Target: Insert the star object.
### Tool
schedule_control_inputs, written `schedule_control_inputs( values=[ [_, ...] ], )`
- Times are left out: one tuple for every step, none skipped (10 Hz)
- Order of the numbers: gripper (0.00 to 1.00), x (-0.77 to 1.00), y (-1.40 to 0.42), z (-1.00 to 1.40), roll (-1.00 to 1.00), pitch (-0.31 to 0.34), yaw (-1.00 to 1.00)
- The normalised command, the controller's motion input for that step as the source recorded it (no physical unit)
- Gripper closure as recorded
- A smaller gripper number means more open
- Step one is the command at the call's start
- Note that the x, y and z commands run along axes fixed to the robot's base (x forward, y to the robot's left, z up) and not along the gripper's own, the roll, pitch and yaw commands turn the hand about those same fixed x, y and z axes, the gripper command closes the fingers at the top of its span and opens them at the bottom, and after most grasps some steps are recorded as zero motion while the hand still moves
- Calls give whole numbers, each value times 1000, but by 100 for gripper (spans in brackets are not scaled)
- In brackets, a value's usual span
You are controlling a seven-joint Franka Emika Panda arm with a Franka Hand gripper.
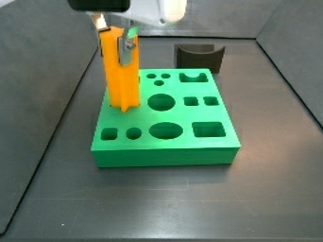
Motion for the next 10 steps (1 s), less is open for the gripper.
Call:
schedule_control_inputs(
  values=[
    [100, 0, -31, -480, 150, 80, -71],
    [100, 0, -6, -477, 164, 110, -134],
    [100, 0, -3, -463, 99, 84, -146],
    [100, 0, 0, -391, 59, 64, -131],
    [100, 57, 0, -423, 104, 129, -114],
    [100, 34, 0, -411, 70, 114, -120],
    [100, 29, 0, -431, 44, 96, -114],
    [100, 0, 0, -183, -53, -34, 0],
    [100, 23, 11, 0, -7, 34, 0],
    [100, 0, 0, 0, 0, 0, 0]
  ],
)
